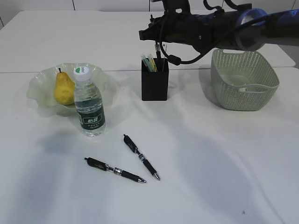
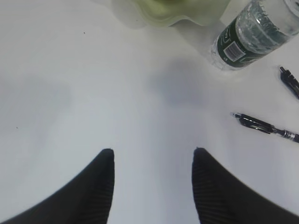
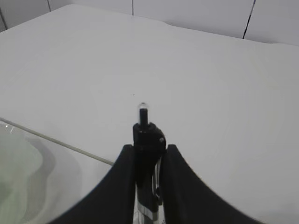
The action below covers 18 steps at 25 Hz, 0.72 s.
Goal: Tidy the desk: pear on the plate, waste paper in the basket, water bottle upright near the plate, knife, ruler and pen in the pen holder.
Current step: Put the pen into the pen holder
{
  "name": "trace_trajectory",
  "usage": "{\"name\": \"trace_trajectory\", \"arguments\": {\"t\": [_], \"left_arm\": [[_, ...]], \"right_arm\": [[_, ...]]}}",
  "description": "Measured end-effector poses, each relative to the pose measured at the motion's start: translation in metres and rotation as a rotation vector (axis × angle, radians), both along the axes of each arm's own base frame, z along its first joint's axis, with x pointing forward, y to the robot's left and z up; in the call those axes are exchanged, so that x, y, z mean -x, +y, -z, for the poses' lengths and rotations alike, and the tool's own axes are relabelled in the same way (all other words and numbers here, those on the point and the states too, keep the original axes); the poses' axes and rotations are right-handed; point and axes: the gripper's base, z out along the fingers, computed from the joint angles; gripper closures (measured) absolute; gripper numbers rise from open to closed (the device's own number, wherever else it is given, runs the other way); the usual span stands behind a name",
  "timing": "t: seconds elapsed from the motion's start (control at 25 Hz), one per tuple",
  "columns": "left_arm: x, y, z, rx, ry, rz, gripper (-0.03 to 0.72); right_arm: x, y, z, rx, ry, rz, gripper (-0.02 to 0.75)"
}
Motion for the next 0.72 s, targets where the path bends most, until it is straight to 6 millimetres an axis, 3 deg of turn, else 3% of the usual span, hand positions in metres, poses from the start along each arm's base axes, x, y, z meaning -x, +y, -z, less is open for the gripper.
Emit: {"name": "trace_trajectory", "arguments": {"t": [0.32,0.72], "left_arm": [[0.0,0.0,0.0,-0.002,0.0,0.0,0.312],[0.0,0.0,0.0,-0.002,0.0,0.0,0.316]], "right_arm": [[-0.007,-0.001,0.025,-0.004,0.021,0.007,0.642],[-0.005,-0.003,0.037,0.03,0.12,0.021,0.632]]}}
